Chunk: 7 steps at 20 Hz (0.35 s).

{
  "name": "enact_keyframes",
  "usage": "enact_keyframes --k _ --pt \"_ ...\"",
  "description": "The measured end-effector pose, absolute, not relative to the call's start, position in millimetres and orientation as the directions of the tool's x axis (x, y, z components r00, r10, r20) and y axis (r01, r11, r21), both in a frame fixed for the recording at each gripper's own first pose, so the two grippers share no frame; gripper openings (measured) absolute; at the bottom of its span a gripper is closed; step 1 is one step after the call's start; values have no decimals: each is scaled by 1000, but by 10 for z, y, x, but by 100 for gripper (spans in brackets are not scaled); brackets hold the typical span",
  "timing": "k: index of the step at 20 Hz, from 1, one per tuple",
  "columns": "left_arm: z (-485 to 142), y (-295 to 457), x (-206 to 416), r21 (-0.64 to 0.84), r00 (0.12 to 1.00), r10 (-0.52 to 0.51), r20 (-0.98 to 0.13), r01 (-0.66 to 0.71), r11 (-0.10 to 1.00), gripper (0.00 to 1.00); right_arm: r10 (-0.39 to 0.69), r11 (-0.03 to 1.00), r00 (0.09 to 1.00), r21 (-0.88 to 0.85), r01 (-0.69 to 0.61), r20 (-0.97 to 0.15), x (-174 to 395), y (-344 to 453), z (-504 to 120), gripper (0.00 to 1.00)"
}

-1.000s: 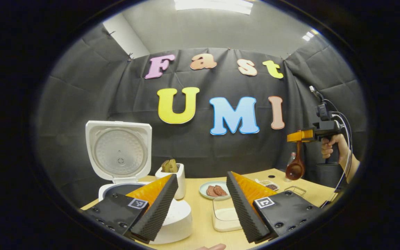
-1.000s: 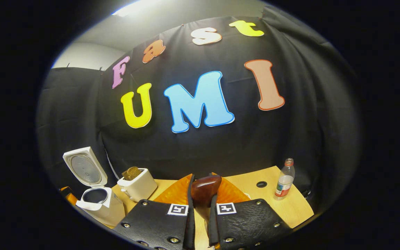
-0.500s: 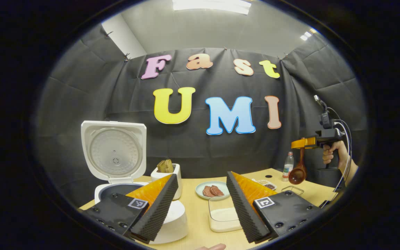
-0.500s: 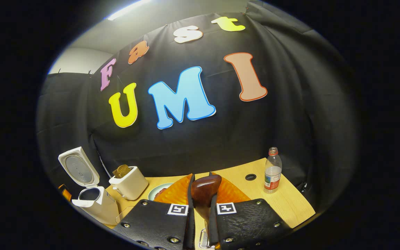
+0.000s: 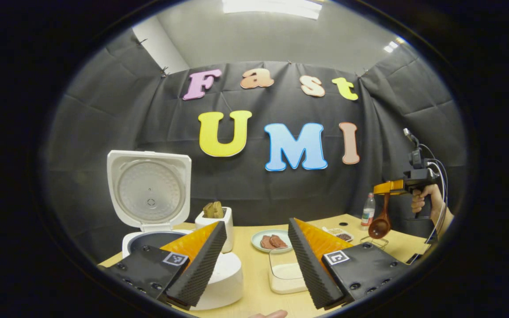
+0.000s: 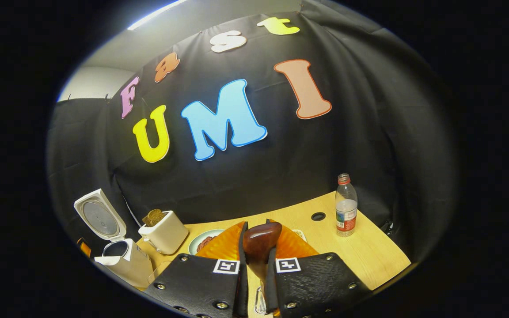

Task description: Close the left gripper, press the button to open the rice cooker; take a wooden spoon from the chopstick holder with the right hand, scoop a spoonful of rice and pour it into the rice cooker, then put the wooden spoon back into the chopstick holder.

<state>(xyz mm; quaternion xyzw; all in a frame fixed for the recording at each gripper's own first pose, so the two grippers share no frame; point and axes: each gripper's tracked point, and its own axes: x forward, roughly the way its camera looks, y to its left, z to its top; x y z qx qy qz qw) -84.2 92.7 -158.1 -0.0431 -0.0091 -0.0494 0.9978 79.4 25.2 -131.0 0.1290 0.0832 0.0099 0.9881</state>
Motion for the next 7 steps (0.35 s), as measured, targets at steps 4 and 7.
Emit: enact_keyframes --k 4,7 --pt "-1544 916 -864 -79 995 -99 28 101 992 98 48 966 984 259 -1 -173 801 298 -1380 16" --pt "-1538 893 -859 -74 995 -100 28 102 992 94 49 965 982 261 0 -181 790 322 -1434 16"
